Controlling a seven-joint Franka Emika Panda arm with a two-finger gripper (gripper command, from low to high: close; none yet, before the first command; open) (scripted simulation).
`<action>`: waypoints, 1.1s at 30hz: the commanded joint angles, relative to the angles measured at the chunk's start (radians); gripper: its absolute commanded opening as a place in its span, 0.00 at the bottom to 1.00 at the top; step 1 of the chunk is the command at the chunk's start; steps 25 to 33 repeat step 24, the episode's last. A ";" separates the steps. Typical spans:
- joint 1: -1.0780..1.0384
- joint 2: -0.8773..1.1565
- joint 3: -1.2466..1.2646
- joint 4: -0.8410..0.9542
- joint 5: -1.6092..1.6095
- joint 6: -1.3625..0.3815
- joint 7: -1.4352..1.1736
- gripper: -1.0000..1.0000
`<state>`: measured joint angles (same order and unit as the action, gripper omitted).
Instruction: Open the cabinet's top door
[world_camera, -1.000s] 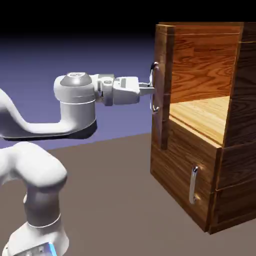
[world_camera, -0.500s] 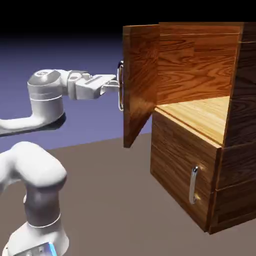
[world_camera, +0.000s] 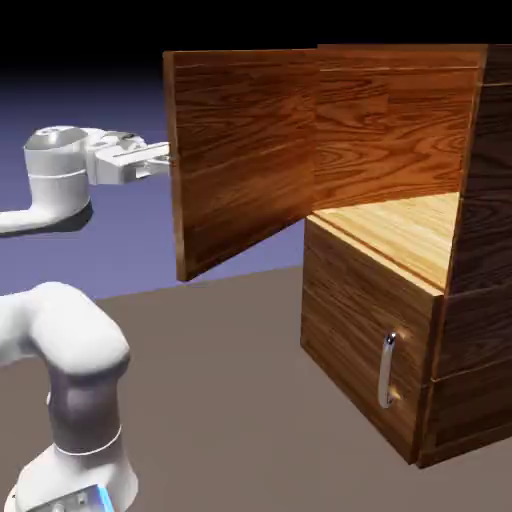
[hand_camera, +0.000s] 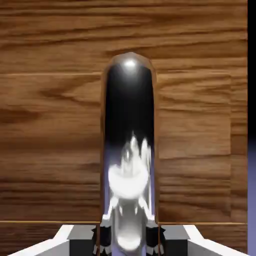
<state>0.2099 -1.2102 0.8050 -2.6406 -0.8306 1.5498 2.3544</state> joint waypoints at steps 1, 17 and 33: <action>-0.030 0.019 0.036 0.036 0.025 -0.036 0.003 0.00; -0.588 0.132 0.469 0.615 0.249 -0.482 -0.025 0.00; -0.788 0.108 0.567 0.823 0.283 -0.615 -0.074 1.00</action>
